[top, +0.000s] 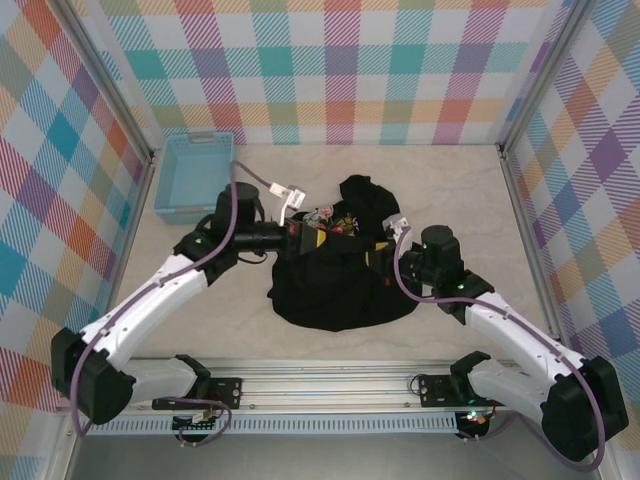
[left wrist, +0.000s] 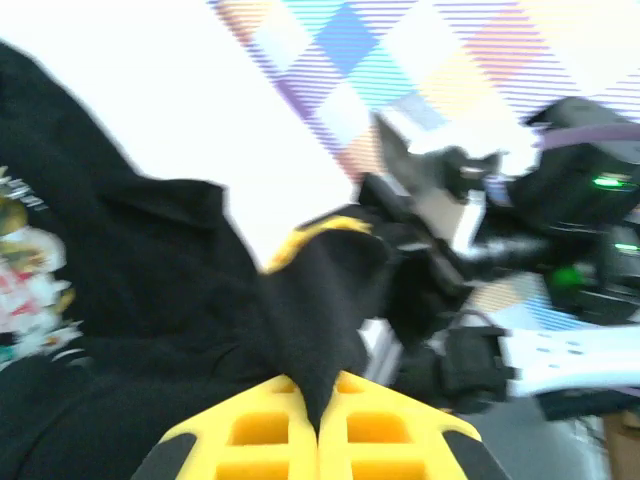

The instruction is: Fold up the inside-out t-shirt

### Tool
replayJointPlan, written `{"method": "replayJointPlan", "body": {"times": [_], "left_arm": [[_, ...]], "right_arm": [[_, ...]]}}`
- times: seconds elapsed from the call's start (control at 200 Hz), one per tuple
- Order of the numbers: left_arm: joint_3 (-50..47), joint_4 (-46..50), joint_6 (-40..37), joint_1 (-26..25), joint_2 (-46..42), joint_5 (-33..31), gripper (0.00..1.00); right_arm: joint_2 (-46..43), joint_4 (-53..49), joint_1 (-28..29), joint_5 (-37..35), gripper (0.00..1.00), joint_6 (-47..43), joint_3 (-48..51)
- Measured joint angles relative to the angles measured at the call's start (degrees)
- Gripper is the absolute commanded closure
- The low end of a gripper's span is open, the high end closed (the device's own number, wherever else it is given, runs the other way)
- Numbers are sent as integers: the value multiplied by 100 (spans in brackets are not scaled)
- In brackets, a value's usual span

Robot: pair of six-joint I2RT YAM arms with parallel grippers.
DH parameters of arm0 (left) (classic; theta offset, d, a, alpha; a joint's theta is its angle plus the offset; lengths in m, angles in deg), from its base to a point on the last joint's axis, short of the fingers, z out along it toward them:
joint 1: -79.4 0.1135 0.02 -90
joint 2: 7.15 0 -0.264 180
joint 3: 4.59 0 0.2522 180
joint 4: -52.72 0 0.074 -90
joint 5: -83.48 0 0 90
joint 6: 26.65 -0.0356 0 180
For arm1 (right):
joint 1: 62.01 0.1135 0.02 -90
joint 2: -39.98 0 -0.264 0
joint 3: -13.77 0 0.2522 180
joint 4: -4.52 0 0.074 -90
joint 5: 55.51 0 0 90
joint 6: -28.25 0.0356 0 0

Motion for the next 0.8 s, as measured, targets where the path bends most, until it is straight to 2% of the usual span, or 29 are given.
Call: {"method": "replayJointPlan", "body": {"times": [0.155, 0.205, 0.435, 0.61, 0.8], "left_arm": [[205, 361, 219, 55, 52, 859, 100], [205, 494, 232, 94, 81, 977, 100], [205, 1056, 61, 422, 114, 911, 100], [203, 1182, 11, 538, 116, 822, 100], [203, 1204, -55, 538, 116, 822, 100]], "right_arm": [[262, 68, 2, -111, 100, 4, -448], [356, 59, 4, -94, 96, 2, -479], [400, -260, -31, 190, 65, -85, -442], [304, -317, -39, 664, 54, -87, -358], [356, -254, -39, 1163, 47, -98, -361]]}}
